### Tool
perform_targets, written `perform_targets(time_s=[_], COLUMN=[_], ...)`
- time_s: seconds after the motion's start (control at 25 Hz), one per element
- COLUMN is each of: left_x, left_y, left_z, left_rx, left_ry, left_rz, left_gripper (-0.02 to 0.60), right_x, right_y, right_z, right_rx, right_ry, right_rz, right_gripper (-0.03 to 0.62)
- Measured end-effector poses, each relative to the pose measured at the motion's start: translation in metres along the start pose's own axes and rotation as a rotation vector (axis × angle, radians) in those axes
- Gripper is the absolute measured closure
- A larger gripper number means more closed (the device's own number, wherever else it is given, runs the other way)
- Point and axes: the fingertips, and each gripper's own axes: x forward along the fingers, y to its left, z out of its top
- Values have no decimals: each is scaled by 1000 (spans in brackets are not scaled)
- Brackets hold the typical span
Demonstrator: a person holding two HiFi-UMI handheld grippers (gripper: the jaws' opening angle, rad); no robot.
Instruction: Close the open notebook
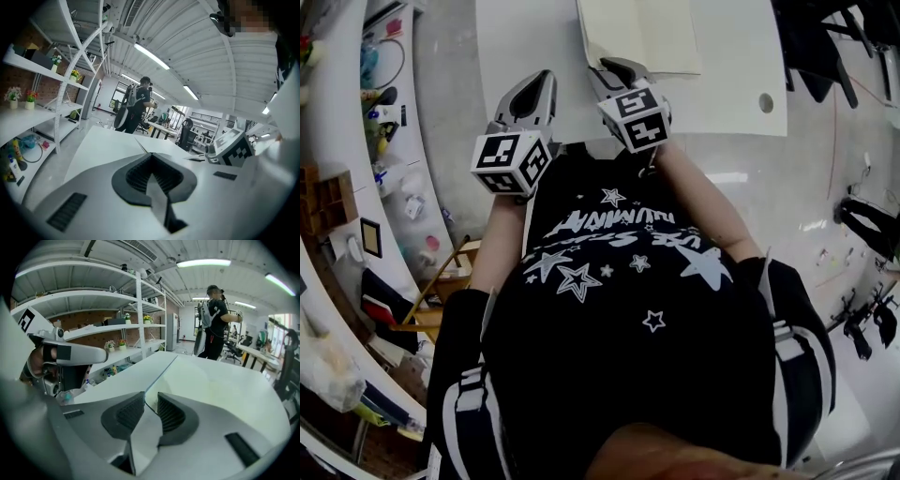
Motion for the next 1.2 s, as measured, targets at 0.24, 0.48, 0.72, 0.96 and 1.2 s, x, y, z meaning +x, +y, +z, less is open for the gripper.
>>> perform_targets(time_s=[0.24,0.48,0.72,0.96,1.2], left_x=[10,34,65,93,110], left_y=[-5,-29,-74,-117,-146], left_z=[-2,2,-5,-15,-23], left_rx=[4,19,35,47,74], left_ry=[19,18,32,45,64], left_rz=[-16,-25,-39,-35,-9], left_gripper=[572,571,571,571,571], right_x=[-15,-44,-75,-104,-109], right_y=[-5,-32,-66,-118,-165], right_z=[9,30,26,0,-46], right_rx=[-18,11,1,63,143], right_ry=[-31,-141,-191,-194,-128], right_rz=[9,36,72,66,79], right_gripper=[560,568,568,567,566])
